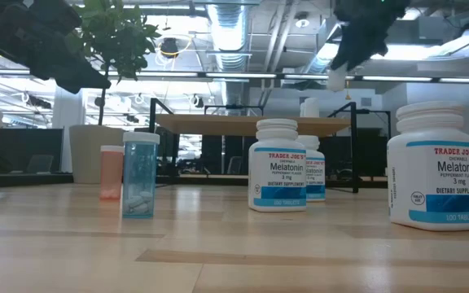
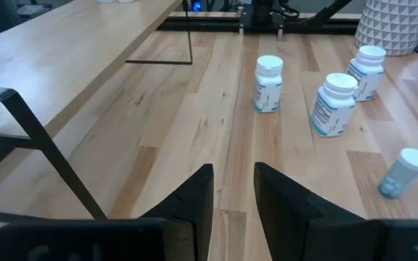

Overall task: Pick and place medicine bottles onto shelf by color
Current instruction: Put the transparent medicine bottle on the shelf aligned with the other transparent medicine bottles, then put the top white medicine bottle on the shelf

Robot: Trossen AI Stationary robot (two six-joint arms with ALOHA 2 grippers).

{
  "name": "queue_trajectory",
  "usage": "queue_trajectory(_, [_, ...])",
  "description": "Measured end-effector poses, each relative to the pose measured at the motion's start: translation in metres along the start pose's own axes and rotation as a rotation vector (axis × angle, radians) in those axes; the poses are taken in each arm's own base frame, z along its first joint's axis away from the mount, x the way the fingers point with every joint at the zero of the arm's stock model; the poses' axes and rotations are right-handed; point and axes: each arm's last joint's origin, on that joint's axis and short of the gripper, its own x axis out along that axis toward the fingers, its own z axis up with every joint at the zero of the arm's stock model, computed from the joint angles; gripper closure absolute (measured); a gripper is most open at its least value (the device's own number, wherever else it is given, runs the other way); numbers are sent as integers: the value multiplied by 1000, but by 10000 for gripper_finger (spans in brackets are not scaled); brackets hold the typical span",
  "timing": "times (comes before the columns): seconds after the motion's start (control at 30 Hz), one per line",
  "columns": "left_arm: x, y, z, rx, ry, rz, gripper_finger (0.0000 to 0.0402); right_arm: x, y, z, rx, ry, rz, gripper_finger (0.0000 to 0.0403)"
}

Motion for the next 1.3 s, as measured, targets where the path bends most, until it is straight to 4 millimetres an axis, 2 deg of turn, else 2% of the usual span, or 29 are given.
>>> queue_trajectory(0.23, [0, 0, 0, -15, -1, 1, 312, 35, -6, -1, 41, 35, -33, 279])
queue_trajectory(0.57, [0, 0, 0, -18, -1, 1, 312, 69, -11, 3, 44, 87, -33, 279])
queue_trajectory(0.77, [0, 0, 0, -18, -1, 0, 312, 73, -11, 5, 30, 72, -33, 268])
queue_trajectory(1.1, [0, 0, 0, -18, -1, 0, 312, 73, -11, 4, 32, 81, -36, 175])
queue_trajectory(1.3, [0, 0, 0, -18, -1, 0, 312, 61, -13, 18, 38, 76, -41, 166])
